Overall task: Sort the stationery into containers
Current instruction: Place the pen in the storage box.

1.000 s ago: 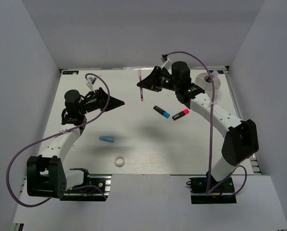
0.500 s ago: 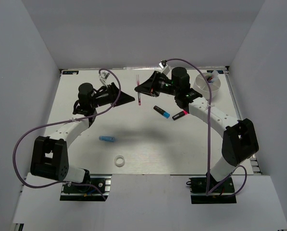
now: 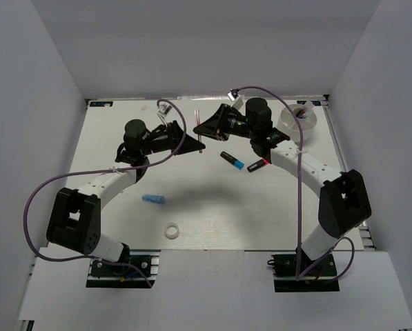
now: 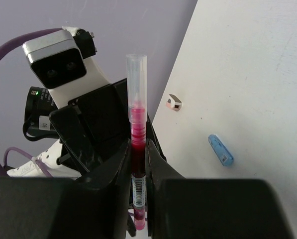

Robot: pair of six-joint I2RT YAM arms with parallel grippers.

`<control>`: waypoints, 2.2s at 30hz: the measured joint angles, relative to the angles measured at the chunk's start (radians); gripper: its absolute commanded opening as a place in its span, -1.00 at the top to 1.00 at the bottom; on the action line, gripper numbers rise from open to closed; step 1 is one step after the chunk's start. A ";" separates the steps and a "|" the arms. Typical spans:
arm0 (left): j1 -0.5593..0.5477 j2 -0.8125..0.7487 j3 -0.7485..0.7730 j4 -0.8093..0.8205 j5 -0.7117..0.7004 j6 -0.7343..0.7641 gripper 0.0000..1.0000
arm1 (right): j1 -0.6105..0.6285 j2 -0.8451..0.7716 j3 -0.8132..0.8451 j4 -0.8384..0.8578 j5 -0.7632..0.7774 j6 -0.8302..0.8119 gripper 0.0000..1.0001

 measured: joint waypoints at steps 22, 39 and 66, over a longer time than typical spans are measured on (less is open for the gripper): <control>-0.011 0.177 0.322 -0.421 -0.007 0.372 1.00 | -0.219 0.036 0.079 -0.119 -0.122 -0.248 -0.39; -0.029 0.394 0.408 -0.478 0.311 0.469 1.00 | -0.389 0.199 0.240 -0.293 -0.526 -0.634 -0.33; -0.105 0.436 0.419 -0.440 0.339 0.464 0.11 | -0.316 0.231 0.235 -0.158 -0.598 -0.514 1.00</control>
